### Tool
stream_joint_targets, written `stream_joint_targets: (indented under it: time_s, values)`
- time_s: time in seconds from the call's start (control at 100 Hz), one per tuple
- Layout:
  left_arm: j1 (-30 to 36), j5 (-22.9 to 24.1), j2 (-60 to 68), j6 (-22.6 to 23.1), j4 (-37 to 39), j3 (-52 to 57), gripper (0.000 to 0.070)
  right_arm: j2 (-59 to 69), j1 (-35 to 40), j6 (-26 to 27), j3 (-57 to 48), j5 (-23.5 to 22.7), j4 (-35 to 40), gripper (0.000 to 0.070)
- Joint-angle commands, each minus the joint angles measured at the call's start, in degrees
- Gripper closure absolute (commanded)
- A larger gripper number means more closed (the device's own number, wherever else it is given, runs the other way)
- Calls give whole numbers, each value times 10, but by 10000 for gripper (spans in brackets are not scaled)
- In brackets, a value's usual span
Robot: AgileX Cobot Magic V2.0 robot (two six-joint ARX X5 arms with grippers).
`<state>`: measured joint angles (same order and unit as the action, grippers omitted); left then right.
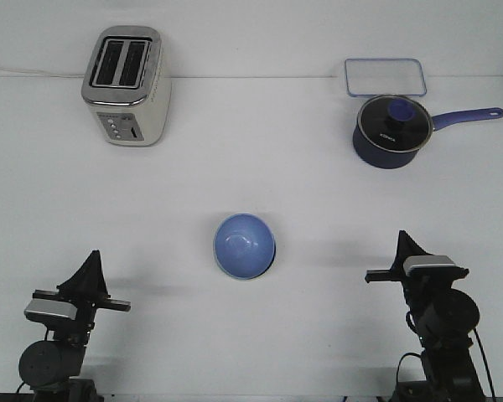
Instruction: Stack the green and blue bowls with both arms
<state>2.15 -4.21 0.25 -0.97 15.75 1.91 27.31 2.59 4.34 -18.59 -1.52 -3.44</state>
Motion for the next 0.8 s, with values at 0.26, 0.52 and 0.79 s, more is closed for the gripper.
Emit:
stream_joint_targets:
  time_s: [0.26, 0.52, 0.79]
  values:
    - [0, 2, -1, 1, 6, -11, 688, -135, 0, -1, 22, 1, -8, 692]
    - [0, 2, -1, 1, 6, -11, 688, -242, -1, -1, 84, 1, -8, 692]
    - [0, 2, 0, 1, 5, -11, 688, -272, -2, -1, 144, 1, -12, 692]
